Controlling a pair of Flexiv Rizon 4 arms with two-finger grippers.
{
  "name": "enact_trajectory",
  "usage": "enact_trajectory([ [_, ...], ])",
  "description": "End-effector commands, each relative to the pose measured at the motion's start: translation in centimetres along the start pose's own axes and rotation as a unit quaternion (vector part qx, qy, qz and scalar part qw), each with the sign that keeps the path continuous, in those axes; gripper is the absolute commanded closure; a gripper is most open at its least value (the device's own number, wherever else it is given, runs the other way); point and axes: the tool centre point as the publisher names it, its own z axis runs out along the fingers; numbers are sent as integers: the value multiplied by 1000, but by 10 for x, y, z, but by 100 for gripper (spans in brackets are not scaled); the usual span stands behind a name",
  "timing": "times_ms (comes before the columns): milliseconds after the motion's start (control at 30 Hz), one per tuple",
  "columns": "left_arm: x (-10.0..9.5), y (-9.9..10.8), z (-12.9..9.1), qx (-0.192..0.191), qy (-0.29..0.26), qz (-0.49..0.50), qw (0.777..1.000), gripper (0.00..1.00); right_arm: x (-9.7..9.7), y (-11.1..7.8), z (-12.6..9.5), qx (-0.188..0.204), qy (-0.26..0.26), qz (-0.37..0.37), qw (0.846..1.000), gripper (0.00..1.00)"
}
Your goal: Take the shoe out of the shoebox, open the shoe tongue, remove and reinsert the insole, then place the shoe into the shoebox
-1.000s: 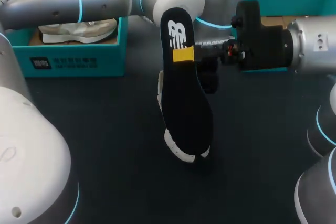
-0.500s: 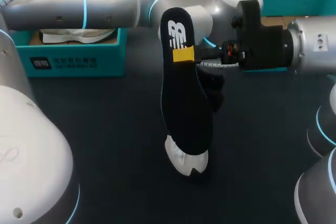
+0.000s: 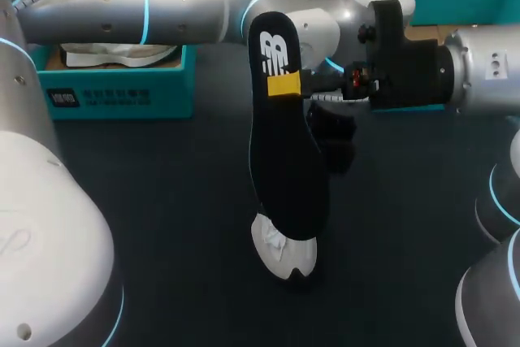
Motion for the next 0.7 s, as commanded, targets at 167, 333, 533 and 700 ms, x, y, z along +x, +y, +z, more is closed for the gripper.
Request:
enact_trajectory([
  [167,18,20,-49,12,-82,-17,996,0,0,0,4,0,-1,1,1000,100],
  [333,28,33,-84,13,-152,-35,988,0,0,0,4,0,-1,1,1000,100],
  [533,47,42,-123,9,-231,-37,972,0,-13,0,-17,-41,-39,18,998,100],
  [700,67,38,-149,-9,-294,-26,956,0,-24,14,-53,-56,-60,34,996,100],
])
